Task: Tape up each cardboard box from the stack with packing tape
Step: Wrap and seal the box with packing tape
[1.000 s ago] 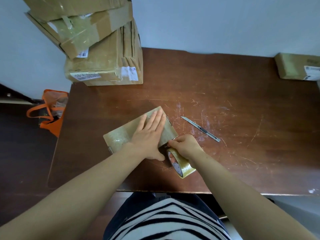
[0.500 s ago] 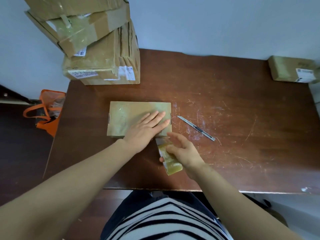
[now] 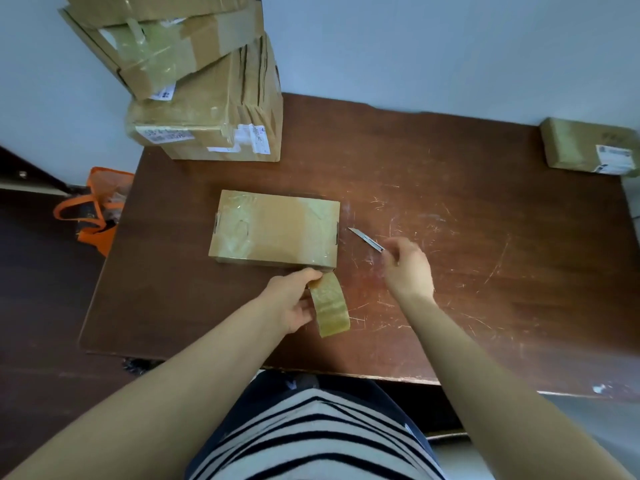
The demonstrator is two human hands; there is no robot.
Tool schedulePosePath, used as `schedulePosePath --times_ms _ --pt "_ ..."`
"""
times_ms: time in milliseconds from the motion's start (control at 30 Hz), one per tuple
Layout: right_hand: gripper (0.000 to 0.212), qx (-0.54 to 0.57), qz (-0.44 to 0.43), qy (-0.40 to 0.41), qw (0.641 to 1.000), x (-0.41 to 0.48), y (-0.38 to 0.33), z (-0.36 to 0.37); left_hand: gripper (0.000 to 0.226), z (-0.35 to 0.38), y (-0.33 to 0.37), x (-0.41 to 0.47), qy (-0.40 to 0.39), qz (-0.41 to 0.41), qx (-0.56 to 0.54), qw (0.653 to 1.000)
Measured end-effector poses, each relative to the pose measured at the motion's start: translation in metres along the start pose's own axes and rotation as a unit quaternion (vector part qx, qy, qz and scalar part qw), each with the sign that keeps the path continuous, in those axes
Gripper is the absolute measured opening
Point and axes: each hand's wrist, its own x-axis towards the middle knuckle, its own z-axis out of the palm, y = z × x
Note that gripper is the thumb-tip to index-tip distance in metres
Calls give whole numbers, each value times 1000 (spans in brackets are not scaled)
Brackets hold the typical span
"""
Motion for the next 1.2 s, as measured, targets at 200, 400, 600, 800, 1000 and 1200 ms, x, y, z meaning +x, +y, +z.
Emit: schedulePosePath --times_ms 200,400,600,800,1000,1200 --pt "40 -265 -60 -63 960 34 25 4 27 0 -3 3 51 22 19 998" --pt "33 -135 -54 -112 983 30 28 -7 21 1 -2 7 74 24 48 996" --pt "20 -37 -192 -204 959 -1 -12 -29 30 1 -4 12 94 34 44 994" --pt "26 -297 -279 -213 888 -17 -47 -27 29 -1 -4 16 99 31 39 994" --pt "20 -438 -302 -179 828 -14 -52 -10 32 -2 -6 18 104 27 42 993" --pt "31 -481 -311 -178 800 -16 -58 -4 29 -2 -4 18 103 36 50 993"
